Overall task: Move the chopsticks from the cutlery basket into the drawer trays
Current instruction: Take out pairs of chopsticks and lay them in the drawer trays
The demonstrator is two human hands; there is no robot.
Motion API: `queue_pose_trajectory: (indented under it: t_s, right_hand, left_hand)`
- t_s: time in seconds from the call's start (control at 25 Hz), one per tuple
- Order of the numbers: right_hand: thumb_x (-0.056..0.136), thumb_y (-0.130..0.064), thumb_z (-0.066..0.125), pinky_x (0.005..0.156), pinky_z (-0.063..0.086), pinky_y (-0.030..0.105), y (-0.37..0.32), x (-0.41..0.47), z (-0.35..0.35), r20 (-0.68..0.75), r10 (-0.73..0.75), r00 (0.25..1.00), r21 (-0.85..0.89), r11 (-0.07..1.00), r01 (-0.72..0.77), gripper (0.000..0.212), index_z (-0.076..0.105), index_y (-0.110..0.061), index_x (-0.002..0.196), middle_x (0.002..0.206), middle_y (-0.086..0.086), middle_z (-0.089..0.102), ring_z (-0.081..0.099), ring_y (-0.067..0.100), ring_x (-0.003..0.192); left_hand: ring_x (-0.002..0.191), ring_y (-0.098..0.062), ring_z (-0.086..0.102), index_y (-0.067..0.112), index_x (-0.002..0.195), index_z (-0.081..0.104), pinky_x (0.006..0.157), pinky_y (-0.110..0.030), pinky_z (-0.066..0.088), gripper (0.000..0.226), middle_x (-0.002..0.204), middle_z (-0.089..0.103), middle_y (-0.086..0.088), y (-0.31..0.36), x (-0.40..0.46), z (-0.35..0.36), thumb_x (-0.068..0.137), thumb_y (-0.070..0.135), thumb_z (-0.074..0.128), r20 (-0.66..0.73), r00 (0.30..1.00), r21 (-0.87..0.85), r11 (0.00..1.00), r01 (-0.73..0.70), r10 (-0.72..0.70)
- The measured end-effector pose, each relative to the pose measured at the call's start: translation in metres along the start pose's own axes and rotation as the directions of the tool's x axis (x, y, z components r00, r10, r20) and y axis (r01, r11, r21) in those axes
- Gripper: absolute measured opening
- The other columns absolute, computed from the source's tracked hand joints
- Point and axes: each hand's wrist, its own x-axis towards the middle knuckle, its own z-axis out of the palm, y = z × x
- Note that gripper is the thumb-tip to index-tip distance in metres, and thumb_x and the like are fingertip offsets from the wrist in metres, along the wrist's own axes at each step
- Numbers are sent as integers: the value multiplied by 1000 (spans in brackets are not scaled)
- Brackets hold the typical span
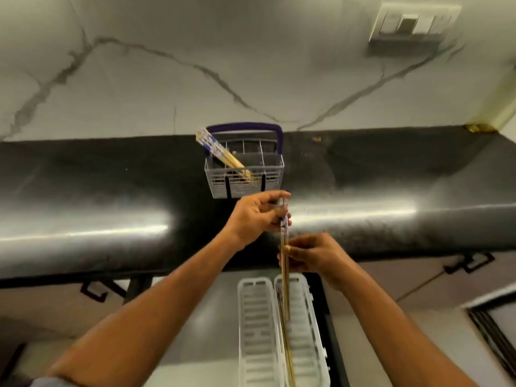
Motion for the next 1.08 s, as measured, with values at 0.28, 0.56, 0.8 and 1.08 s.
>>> queue_pose_trajectory:
  t_s: [0.28,0.56,0.8,1.08]
  right_hand:
    - [92,-5,64,81,61,42,139,-8,7,-161,175,971,-65,980,-188,23,78,-19,80,82,9,78,75,23,79]
    - [89,-9,56,50,42,26,199,22,39,-406,241,881,-507,743,-437,36,54,-16,54,60,2,56,53,18,54]
    - [91,0,52,67,61,32,202,46,56,-446,317,837,-582,608,-540,19,69,-5,85,88,11,71,69,24,75]
    - [93,-2,53,76,59,31,205,51,62,-460,350,816,-599,556,-576,18,68,-5,101,102,11,70,65,24,82]
  left_hand:
    - [102,-22,72,16,134,51,84,-32,60,44,109,73,-15,-124,-53,25,93,9,62,-138,959,-109,966,233,-247]
    - [104,-27,71,9,130,55,86,-35,60,34,115,71,-18,-140,-92,-25,96,13,54,-337,837,-362,880,309,-432]
    - [106,-34,70,7,124,60,88,-42,57,29,112,72,-21,-125,-147,-50,98,15,50,-429,725,-548,793,265,-539]
    - [105,-35,69,10,124,60,84,-43,57,36,114,71,-23,-115,-179,-62,91,23,52,-387,635,-694,665,277,-668]
